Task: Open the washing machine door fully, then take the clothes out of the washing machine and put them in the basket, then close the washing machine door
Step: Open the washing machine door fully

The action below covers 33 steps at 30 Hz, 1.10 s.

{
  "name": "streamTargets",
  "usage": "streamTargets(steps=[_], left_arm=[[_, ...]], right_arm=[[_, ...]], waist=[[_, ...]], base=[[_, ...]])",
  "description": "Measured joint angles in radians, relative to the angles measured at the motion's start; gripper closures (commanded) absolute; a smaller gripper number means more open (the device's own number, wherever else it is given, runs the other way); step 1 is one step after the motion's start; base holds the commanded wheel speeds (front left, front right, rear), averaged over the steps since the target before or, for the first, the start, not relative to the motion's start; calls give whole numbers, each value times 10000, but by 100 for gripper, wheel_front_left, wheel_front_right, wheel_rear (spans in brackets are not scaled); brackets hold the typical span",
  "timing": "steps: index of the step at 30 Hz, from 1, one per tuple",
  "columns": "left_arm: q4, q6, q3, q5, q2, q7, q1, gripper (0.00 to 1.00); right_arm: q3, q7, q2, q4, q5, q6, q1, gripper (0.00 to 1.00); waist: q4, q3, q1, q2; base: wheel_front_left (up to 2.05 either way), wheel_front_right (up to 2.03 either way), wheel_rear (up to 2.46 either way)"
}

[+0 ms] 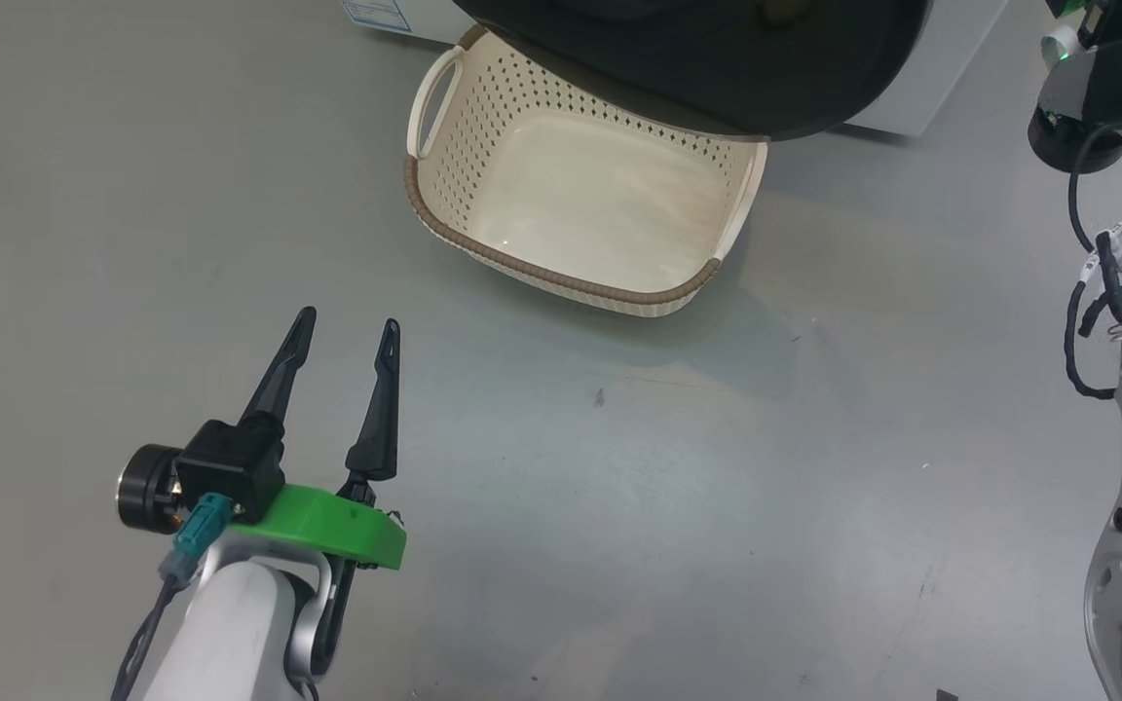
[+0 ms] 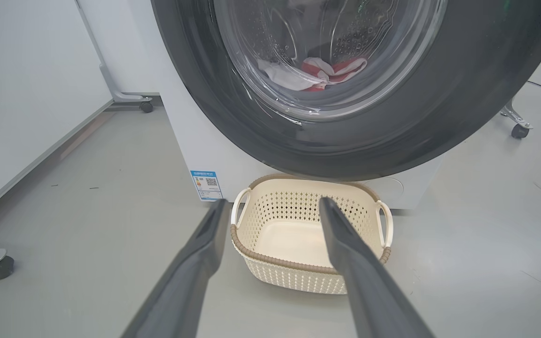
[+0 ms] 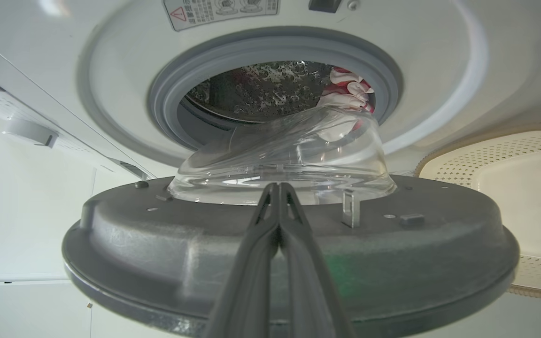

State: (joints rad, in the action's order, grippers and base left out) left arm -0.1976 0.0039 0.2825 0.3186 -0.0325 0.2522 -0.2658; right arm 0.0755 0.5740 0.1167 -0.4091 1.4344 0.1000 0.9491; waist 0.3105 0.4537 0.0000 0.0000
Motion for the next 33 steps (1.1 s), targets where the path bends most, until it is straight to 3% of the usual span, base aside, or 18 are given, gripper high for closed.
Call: streamTargets(steps=[11,33], left_arm=[[2,12,77,65,2,0,-77,0],[-52,100,130,69,8,0,-173,0]], right_arm=[[84,648,-75,-627,428,263,472,100],[571,1509,-173,-2449,1492,267,779,100]], waist=[[78,58,0,0],[214,100,0,0]], base=[[0,0,0],[0,0,0]])
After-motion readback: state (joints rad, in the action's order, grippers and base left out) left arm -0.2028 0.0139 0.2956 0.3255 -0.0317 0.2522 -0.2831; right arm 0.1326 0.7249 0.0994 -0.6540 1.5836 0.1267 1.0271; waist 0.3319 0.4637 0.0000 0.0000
